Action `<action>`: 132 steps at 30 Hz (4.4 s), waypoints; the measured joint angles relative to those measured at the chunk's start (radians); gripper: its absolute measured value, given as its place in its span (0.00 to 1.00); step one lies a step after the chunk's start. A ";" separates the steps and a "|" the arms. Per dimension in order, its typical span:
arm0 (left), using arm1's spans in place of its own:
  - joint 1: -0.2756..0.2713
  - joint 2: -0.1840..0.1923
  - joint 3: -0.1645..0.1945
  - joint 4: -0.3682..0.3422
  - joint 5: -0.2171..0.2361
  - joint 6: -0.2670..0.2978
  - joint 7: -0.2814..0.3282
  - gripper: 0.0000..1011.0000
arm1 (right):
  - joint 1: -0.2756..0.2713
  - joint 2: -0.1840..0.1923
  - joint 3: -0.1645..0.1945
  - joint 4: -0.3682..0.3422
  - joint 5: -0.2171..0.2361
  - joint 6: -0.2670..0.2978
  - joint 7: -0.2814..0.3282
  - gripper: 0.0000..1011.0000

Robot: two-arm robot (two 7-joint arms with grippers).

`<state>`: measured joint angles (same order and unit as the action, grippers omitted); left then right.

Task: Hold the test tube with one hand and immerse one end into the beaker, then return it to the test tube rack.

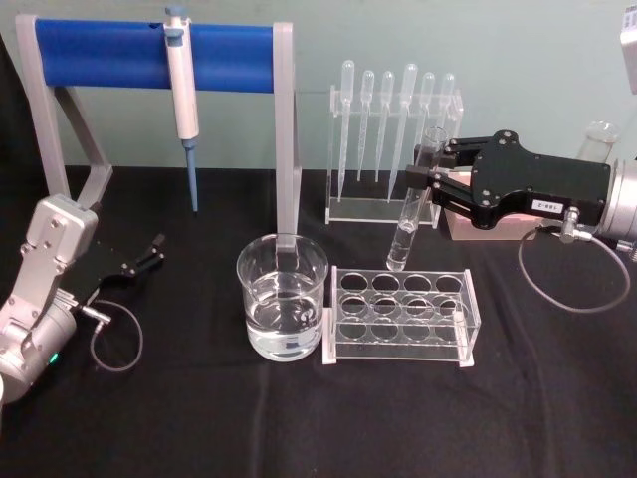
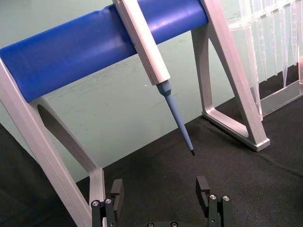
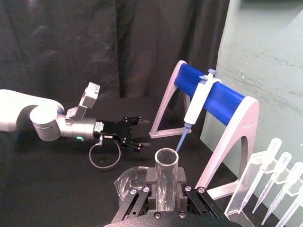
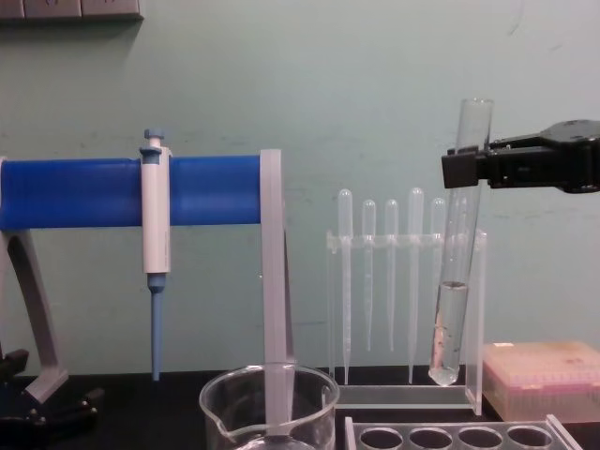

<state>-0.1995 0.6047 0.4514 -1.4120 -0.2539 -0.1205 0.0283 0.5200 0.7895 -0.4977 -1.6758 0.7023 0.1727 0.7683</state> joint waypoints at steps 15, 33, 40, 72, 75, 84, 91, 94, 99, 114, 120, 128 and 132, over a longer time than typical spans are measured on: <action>0.000 0.000 0.000 0.000 0.000 0.000 0.000 0.99 | 0.000 0.000 0.000 0.000 0.000 0.000 0.000 0.24; 0.000 0.000 0.000 0.000 0.000 0.000 0.000 0.99 | 0.046 -0.021 -0.034 -0.001 0.000 -0.004 0.003 0.24; 0.000 0.000 0.000 0.000 0.000 0.000 0.000 0.99 | 0.109 -0.077 -0.088 0.017 -0.002 0.017 0.009 0.24; 0.000 0.000 0.000 0.000 0.000 0.000 0.000 0.99 | 0.186 -0.269 -0.247 0.266 -0.068 -0.051 0.028 0.24; 0.000 0.000 0.000 0.000 0.000 0.000 0.000 0.99 | 0.176 -0.271 -0.251 0.274 -0.083 -0.064 0.028 0.24; 0.000 0.000 0.000 0.000 0.000 0.000 0.000 0.99 | 0.145 -0.286 -0.250 0.302 -0.116 -0.101 0.023 0.24; 0.000 0.000 0.000 0.000 0.000 0.000 0.000 0.99 | 0.127 -0.302 -0.249 0.323 -0.134 -0.120 0.023 0.24; 0.000 0.000 0.000 0.000 0.000 0.000 0.000 0.99 | 0.121 -0.309 -0.245 0.333 -0.149 -0.131 0.022 0.24; 0.000 0.000 0.000 0.000 0.000 0.000 0.000 0.99 | 0.115 -0.312 -0.242 0.338 -0.170 -0.149 0.021 0.24; 0.000 0.000 0.000 0.000 0.000 0.000 0.000 0.99 | 0.086 -0.329 -0.213 0.340 -0.200 -0.171 0.008 0.24; 0.000 0.000 0.000 0.000 0.000 0.000 0.000 0.99 | 0.080 -0.336 -0.209 0.346 -0.205 -0.172 0.009 0.24; 0.000 0.000 0.000 0.000 0.000 0.000 0.000 0.99 | 0.079 -0.344 -0.207 0.363 -0.214 -0.182 0.019 0.24; 0.000 0.000 0.000 0.000 0.000 0.000 0.000 0.99 | 0.079 -0.344 -0.207 0.362 -0.214 -0.182 0.020 0.24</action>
<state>-0.1995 0.6047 0.4514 -1.4120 -0.2539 -0.1205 0.0283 0.5988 0.4457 -0.7051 -1.3137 0.4879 -0.0089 0.7879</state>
